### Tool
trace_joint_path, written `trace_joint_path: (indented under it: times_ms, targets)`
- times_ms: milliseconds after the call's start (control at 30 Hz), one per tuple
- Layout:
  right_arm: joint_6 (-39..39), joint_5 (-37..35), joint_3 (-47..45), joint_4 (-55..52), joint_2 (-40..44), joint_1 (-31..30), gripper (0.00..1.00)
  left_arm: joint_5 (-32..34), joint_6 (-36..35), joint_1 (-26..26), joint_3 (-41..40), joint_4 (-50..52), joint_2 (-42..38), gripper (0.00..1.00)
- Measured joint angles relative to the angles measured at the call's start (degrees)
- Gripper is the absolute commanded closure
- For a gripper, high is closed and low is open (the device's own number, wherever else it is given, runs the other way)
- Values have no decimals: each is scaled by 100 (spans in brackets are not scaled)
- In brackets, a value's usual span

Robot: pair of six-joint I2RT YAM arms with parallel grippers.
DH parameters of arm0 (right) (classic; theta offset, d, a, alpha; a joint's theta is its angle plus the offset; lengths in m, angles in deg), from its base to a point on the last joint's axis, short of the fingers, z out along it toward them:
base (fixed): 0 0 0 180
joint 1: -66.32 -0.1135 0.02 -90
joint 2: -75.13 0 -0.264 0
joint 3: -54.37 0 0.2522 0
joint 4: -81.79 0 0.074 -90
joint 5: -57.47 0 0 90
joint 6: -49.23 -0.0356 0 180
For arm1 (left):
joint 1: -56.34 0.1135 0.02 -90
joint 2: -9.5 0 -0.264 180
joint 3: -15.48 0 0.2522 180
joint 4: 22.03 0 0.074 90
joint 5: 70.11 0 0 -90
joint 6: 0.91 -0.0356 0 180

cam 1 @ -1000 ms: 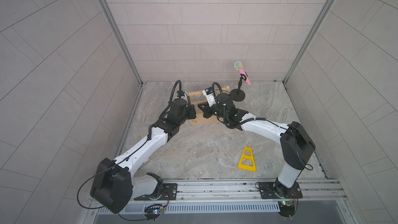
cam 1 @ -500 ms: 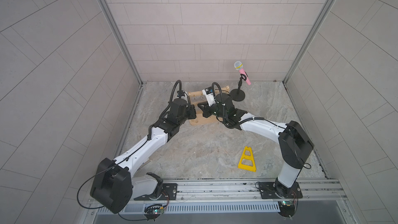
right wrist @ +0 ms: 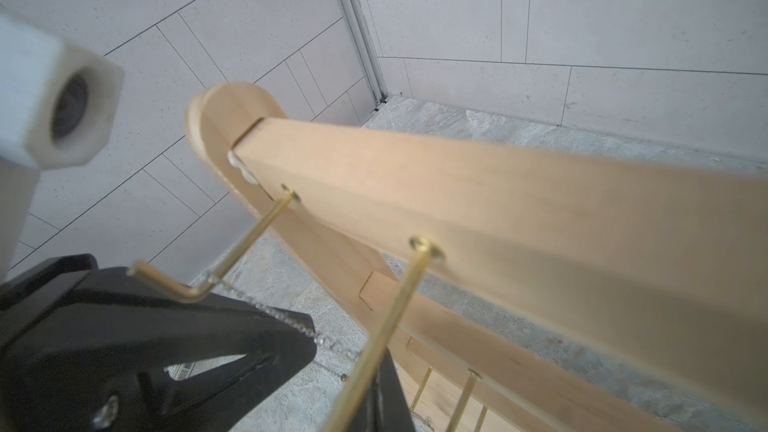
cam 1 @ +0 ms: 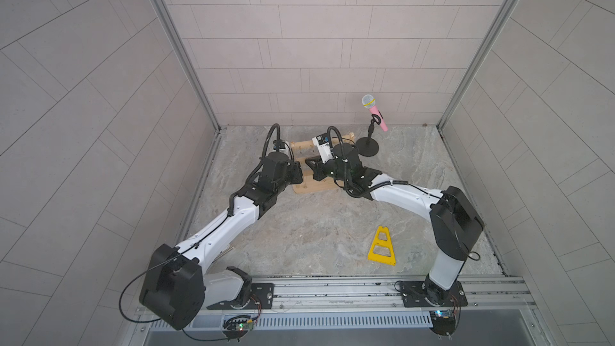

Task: Hang the necklace on the jewelry display stand
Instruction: Hang the necklace on the stand.

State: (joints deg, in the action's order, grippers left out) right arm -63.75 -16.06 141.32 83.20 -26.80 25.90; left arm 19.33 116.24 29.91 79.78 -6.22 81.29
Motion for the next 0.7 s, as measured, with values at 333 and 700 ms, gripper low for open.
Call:
trace_joint_path:
  times_ms: [333,700]
  targets:
    - [0,2,57,-2,-61,-2,97,42,0,0,0,0,0,100]
    - [0,2,138,-50,-68,-2,91,70,2,0,0,20,42,99]
